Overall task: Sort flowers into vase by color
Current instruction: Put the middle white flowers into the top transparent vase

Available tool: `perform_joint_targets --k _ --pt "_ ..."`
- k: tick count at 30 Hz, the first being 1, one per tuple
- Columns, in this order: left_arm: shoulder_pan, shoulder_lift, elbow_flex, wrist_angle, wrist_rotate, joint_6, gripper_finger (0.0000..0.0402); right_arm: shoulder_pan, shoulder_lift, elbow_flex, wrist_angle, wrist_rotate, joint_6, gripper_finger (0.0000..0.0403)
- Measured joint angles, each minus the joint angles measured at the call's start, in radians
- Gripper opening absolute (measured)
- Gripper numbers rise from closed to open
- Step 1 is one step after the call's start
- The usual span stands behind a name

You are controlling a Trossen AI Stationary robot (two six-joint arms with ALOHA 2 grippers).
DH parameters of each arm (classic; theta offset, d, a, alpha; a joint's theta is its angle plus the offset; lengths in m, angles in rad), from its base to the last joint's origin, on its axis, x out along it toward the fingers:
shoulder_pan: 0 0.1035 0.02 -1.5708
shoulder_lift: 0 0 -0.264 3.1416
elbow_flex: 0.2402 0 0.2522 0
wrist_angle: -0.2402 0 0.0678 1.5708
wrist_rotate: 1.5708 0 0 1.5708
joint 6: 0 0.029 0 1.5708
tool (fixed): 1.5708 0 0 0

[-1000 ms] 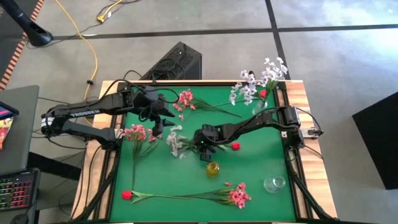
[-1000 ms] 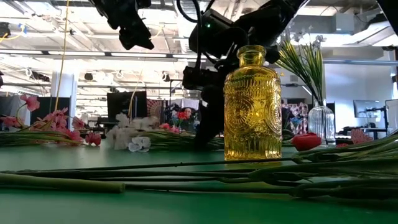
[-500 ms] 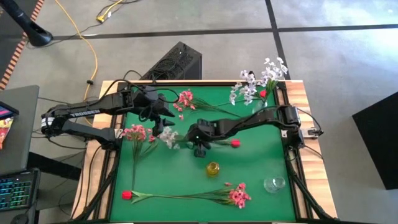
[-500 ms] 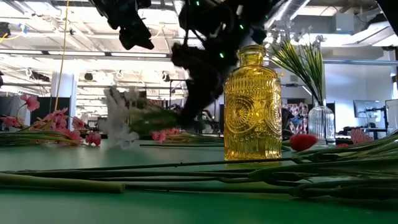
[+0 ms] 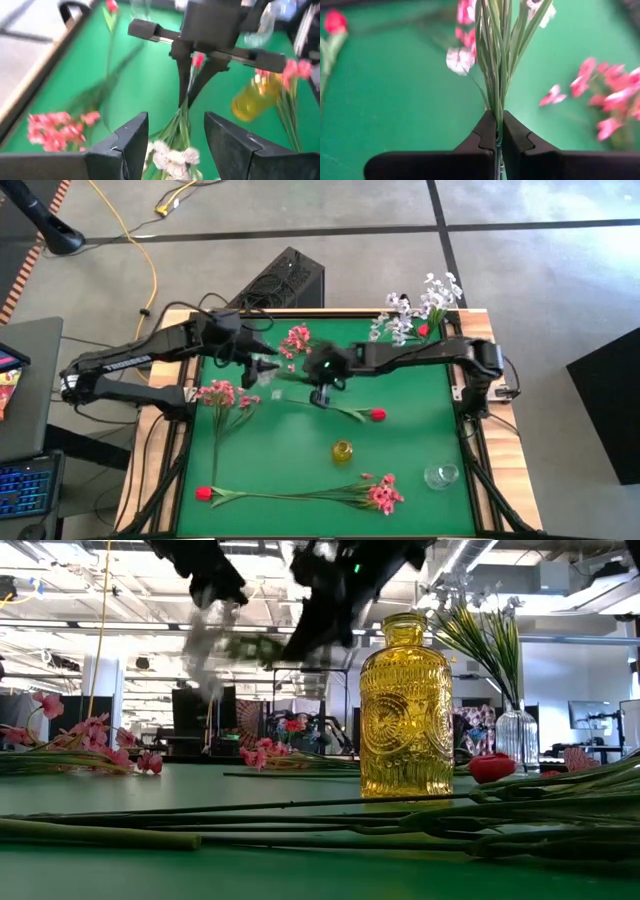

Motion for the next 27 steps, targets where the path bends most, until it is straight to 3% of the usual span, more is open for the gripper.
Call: perform_joint_targets --k 4,9,17,22,27 --pt "0.027 -0.032 0.000 0.088 0.013 -0.022 0.0180 -0.018 -0.115 -0.070 0.052 -0.006 -0.002 0.0034" --pt "0.046 -0.068 0.000 0.260 0.083 -0.087 0.0180 -0.049 -0.310 -0.312 0.163 -0.007 0.071 0.0034" --pt "0.051 -0.070 0.000 0.470 0.085 -0.131 0.0180 -0.050 -0.631 -0.661 0.609 -0.032 0.207 0.0034" --pt "0.053 -0.026 0.000 0.531 0.095 -0.192 0.0180 -0.030 -0.705 -0.754 0.942 -0.006 0.243 0.0034" --pt "0.044 0.048 0.000 0.615 0.179 -0.279 0.0180 -0.017 -0.670 -0.758 1.180 -0.007 0.252 0.0034"
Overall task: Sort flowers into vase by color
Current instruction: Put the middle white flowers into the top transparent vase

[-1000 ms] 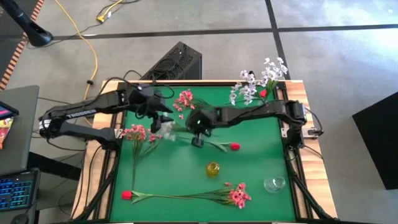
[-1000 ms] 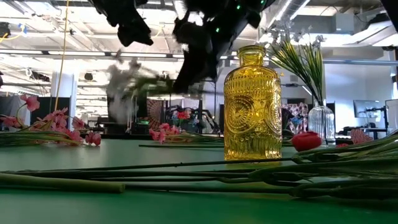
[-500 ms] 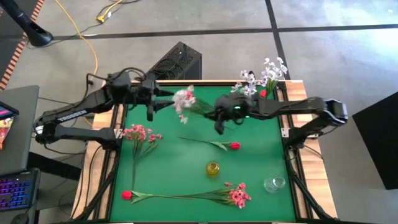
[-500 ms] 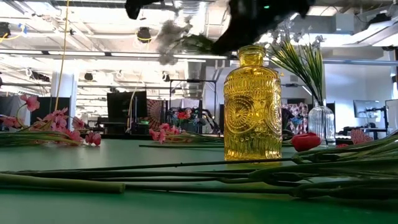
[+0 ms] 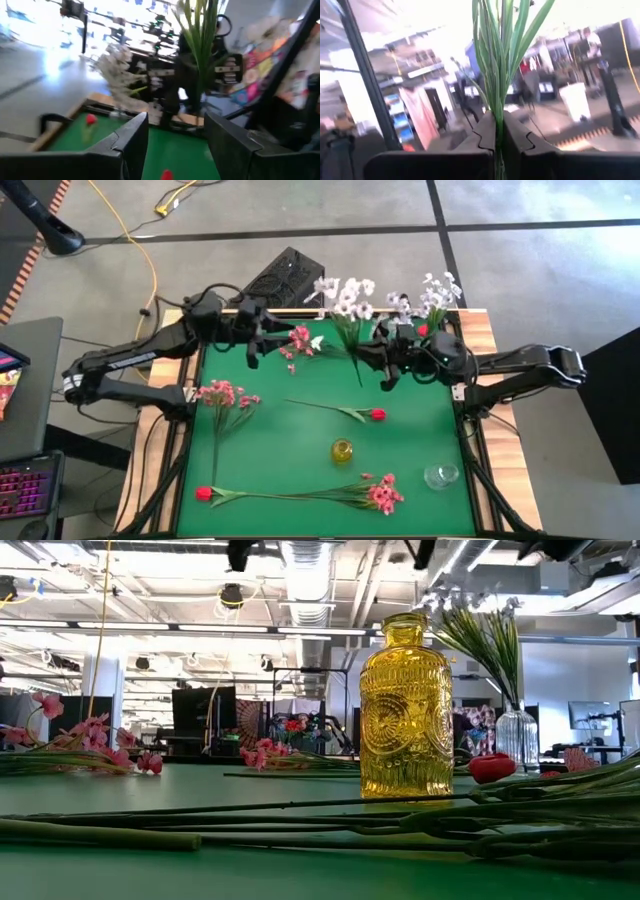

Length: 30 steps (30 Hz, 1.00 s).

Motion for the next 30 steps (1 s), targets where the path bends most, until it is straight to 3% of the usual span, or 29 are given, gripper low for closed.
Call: perform_joint_targets --k 5,10,16,30 --pt "-0.045 0.090 0.000 0.173 0.069 -0.086 0.0180 0.006 0.080 0.000 0.090 -0.003 0.061 0.0034" --pt "-0.094 0.164 0.000 0.290 0.039 -0.118 0.0180 0.037 0.146 -0.002 0.119 -0.011 0.078 0.0034" --pt "-0.126 0.223 0.000 0.322 0.002 -0.160 0.0180 0.067 0.181 -0.001 0.154 -0.009 0.078 0.0035" --pt "-0.158 0.248 0.000 0.424 0.032 -0.133 0.0180 0.072 0.188 0.000 0.139 0.002 0.086 0.0035"
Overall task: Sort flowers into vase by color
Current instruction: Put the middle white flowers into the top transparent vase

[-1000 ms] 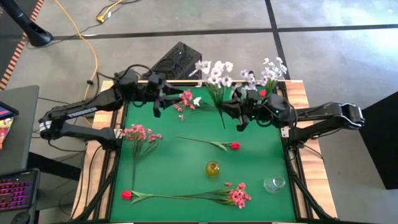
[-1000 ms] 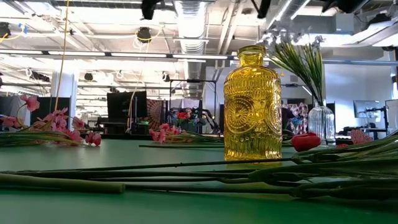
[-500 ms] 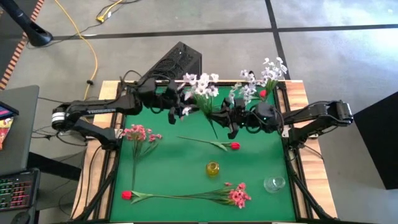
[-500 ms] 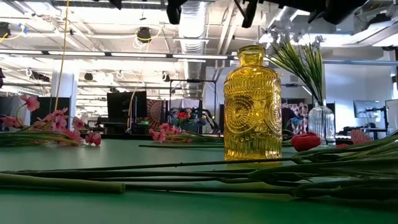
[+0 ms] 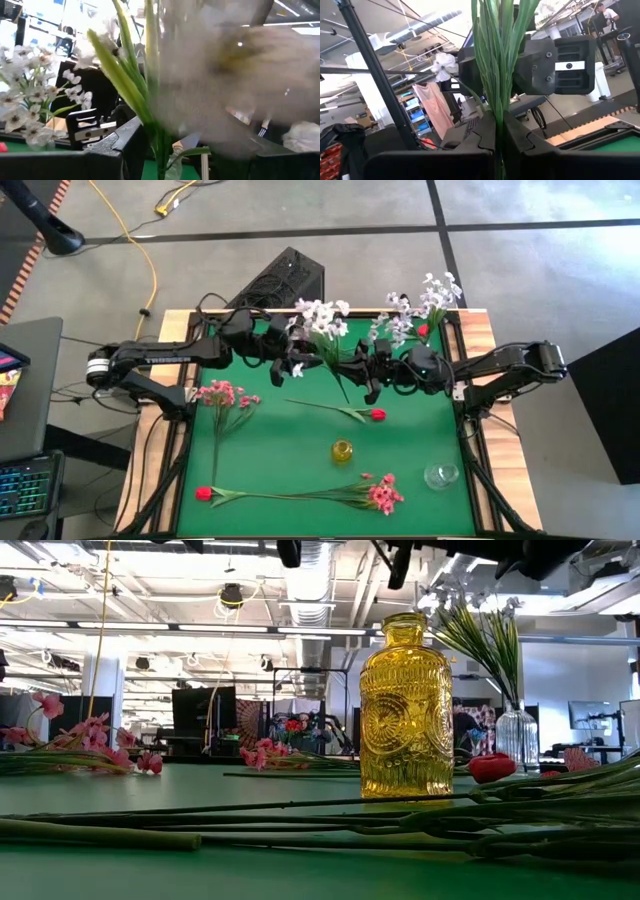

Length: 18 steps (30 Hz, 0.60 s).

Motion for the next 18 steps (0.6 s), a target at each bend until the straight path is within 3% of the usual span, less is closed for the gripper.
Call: perform_joint_targets --k 11,18 --pt "-0.005 0.000 0.000 -0.004 -0.057 -0.003 0.0176 0.000 0.000 0.000 -0.017 0.001 0.000 0.0050" --pt "-0.011 0.000 0.000 -0.007 -0.063 -0.002 0.0104 -0.005 0.000 0.000 -0.017 0.001 0.000 0.0056"
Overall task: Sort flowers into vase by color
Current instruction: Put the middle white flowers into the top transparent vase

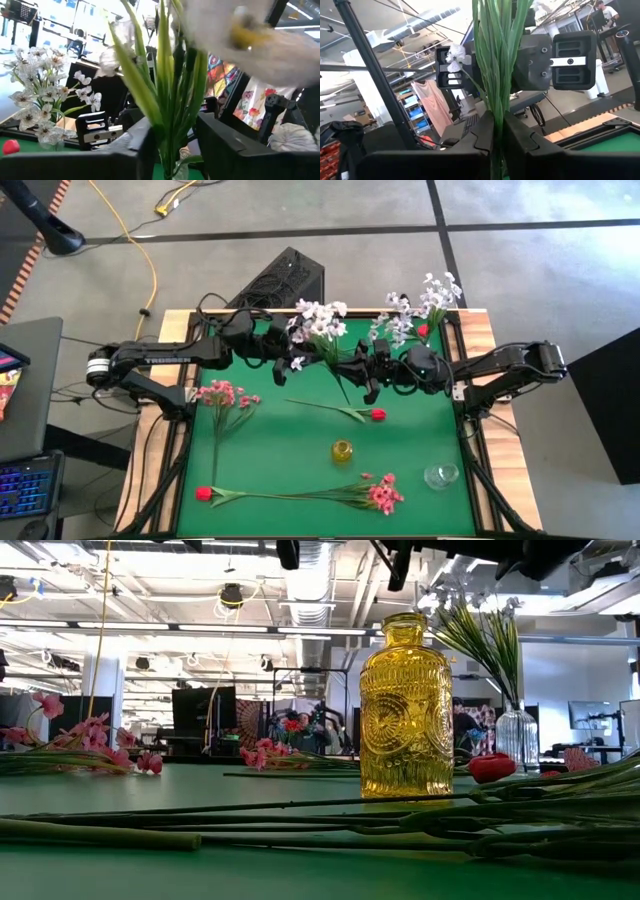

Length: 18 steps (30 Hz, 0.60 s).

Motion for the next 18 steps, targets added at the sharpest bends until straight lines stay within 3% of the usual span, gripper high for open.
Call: perform_joint_targets --k 6,12,18 --pt "0.000 0.000 0.000 -0.008 0.000 0.000 0.0013 0.000 0.000 0.000 -0.020 -0.015 -0.001 0.0057" --pt "0.000 -0.001 0.000 -0.063 0.000 -0.005 0.0005 0.000 0.000 0.000 -0.048 -0.061 -0.001 0.0080" --pt "0.000 -0.001 0.000 -0.109 0.037 -0.006 0.0002 0.001 0.000 0.008 -0.167 -0.094 0.005 0.0154"
